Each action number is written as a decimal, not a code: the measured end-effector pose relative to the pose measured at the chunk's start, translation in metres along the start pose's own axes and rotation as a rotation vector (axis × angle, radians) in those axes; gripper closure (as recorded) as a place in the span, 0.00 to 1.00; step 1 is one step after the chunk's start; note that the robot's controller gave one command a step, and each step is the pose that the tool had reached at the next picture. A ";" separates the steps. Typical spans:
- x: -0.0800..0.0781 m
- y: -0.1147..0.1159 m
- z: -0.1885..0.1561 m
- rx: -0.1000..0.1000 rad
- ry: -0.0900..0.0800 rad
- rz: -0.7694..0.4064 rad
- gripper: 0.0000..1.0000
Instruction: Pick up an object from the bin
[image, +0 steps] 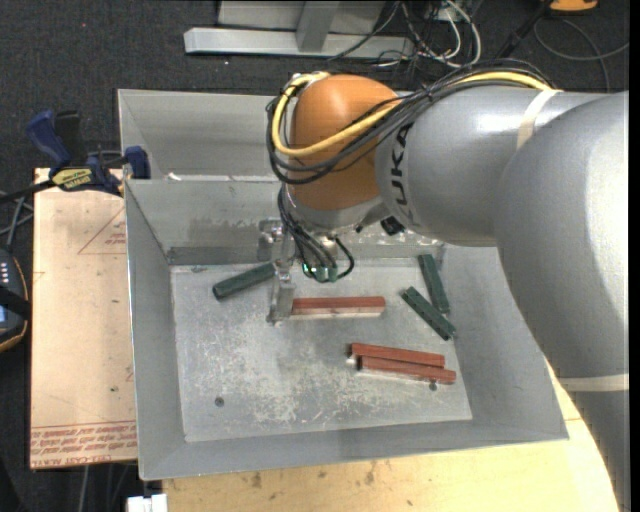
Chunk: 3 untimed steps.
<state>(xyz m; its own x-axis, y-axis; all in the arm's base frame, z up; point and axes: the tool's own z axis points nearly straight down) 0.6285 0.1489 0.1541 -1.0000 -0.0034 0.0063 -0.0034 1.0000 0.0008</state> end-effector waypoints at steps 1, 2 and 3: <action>-0.002 0.000 -0.005 -0.001 -0.008 0.002 0.00; -0.015 0.009 0.043 -0.002 -0.016 -0.006 0.00; -0.010 0.021 0.081 -0.002 -0.011 -0.072 1.00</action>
Offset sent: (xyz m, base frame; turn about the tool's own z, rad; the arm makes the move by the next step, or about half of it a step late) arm 0.0188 0.0151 -0.0841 -0.0080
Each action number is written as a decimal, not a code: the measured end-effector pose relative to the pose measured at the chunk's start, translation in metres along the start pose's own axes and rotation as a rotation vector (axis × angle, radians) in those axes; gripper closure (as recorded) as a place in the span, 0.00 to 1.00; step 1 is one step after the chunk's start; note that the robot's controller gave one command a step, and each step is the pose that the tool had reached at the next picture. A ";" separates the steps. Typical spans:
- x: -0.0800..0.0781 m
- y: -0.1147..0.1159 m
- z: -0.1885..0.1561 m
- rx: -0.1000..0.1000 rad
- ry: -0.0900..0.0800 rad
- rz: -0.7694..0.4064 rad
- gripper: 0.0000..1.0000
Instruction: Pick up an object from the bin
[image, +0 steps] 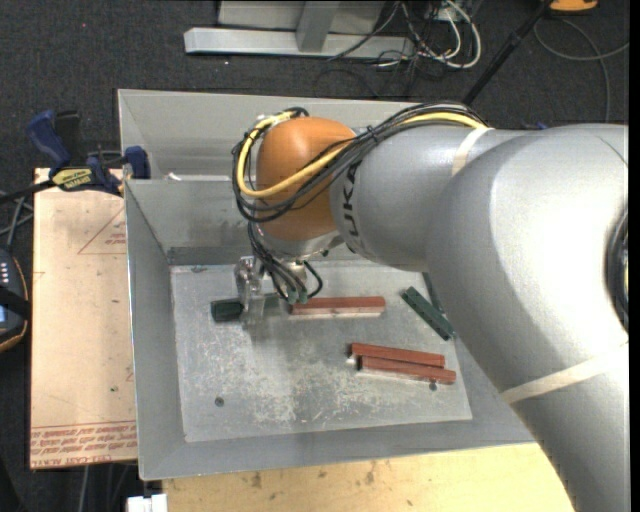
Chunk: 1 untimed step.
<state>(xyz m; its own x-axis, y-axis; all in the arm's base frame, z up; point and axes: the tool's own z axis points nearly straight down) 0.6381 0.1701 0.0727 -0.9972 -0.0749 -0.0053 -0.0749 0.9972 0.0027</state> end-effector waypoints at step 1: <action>0.000 0.000 0.000 0.000 0.000 0.000 1.00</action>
Offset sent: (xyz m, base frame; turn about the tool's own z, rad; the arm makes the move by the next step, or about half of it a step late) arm 0.0037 -0.0453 0.0797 0.0358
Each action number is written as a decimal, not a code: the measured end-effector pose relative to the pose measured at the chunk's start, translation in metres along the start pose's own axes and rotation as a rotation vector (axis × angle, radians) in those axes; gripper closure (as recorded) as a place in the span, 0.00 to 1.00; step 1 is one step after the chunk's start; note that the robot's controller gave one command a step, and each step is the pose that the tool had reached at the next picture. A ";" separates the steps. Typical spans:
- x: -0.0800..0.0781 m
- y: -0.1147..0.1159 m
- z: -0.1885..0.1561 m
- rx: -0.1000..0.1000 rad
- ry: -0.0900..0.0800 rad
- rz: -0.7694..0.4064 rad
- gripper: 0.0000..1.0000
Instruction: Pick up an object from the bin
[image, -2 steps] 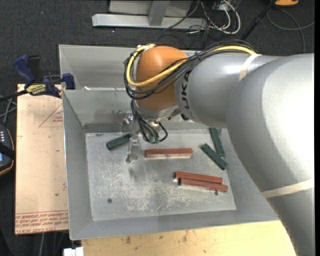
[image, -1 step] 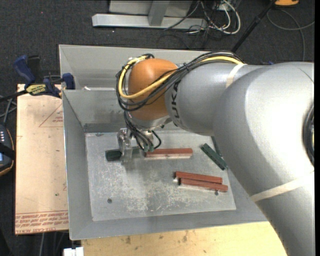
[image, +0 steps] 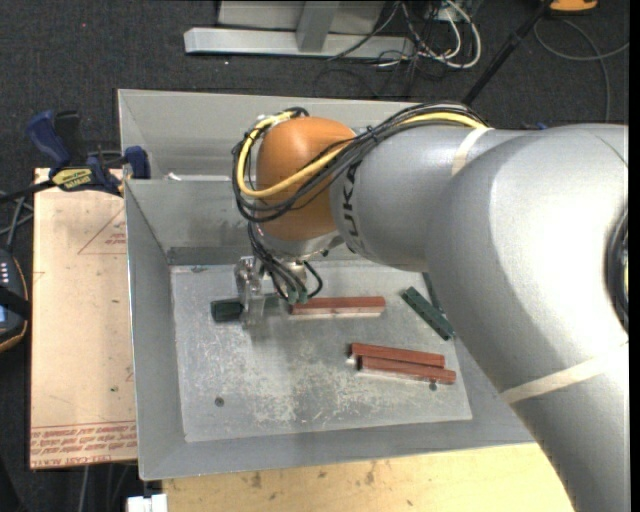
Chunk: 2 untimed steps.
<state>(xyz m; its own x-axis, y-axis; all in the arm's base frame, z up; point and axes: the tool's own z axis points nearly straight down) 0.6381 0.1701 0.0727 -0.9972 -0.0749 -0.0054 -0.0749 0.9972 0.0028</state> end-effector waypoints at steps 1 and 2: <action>-0.001 -0.045 -0.080 0.001 0.002 0.037 1.00; -0.001 -0.045 -0.080 0.001 0.002 0.038 1.00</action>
Offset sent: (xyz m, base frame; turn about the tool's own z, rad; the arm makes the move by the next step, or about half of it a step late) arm 0.0000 0.0000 0.0000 0.0000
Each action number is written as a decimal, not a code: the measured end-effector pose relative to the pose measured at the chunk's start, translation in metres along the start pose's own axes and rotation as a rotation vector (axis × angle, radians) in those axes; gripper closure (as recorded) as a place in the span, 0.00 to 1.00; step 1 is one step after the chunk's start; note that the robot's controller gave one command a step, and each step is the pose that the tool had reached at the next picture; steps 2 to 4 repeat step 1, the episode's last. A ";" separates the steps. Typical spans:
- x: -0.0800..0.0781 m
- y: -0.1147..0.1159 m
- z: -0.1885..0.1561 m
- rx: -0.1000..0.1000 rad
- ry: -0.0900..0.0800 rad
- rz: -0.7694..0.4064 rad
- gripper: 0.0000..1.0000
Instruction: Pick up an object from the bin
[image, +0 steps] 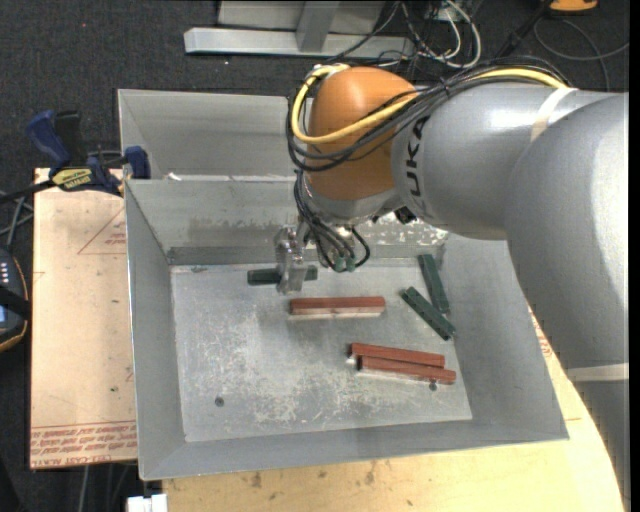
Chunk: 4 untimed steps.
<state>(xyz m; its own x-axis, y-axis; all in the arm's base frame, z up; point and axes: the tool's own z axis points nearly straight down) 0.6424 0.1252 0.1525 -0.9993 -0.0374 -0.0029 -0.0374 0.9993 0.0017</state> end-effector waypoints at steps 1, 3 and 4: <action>0.001 -0.007 -0.059 0.001 0.005 -0.004 1.00; 0.001 -0.007 -0.059 0.001 0.005 -0.004 1.00; 0.001 -0.007 -0.059 0.001 0.005 -0.004 1.00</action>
Offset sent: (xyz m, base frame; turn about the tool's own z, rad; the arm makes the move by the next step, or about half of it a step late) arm -0.0070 -0.0053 0.0900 0.0121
